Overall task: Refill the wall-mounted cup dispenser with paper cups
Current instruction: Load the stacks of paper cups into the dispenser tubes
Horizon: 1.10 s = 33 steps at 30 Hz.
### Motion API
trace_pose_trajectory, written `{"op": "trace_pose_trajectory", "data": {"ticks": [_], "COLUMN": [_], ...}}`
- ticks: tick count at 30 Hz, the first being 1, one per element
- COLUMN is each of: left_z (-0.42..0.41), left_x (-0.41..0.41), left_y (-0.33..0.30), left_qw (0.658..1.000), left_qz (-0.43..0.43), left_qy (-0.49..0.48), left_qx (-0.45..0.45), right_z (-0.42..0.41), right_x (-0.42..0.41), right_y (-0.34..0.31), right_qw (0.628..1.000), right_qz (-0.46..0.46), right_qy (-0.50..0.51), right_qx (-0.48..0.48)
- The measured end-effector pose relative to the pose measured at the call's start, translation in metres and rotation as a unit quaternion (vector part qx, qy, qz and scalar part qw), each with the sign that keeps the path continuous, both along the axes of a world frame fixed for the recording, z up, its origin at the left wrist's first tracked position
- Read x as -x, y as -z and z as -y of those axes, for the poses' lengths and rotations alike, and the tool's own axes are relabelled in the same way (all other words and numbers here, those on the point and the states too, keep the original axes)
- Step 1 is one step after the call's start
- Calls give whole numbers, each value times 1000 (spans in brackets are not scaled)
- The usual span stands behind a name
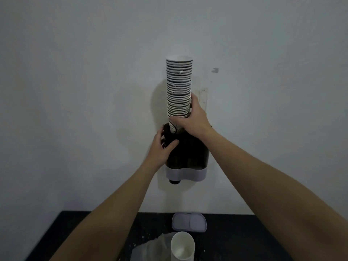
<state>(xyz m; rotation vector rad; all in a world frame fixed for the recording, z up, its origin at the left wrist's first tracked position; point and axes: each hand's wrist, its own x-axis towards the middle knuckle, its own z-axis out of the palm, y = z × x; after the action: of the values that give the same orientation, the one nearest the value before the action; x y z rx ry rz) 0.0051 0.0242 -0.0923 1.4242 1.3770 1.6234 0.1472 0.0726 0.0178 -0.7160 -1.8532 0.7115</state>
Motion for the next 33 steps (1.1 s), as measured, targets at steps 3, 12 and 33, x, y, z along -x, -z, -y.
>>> {"op": "trace_pose_trajectory", "data": {"ticks": [3,12,33], "left_z": [1,6,6], "left_x": [1,-4,-3], "left_y": [0,-4,-5], "left_qw": [1000,1000,1000], "left_qz": [-4,-3,6], "left_qy": [-1,-9,-5], "left_qx": [-1,5,-4], "right_z": [-6,-9,0], "right_x": [2,5,8], "right_y": [11,16,11], "right_qw": [999,987,939], "right_qz": [39,142,309], "right_qy": [14,16,142], "right_qx": [25,71,60]}}
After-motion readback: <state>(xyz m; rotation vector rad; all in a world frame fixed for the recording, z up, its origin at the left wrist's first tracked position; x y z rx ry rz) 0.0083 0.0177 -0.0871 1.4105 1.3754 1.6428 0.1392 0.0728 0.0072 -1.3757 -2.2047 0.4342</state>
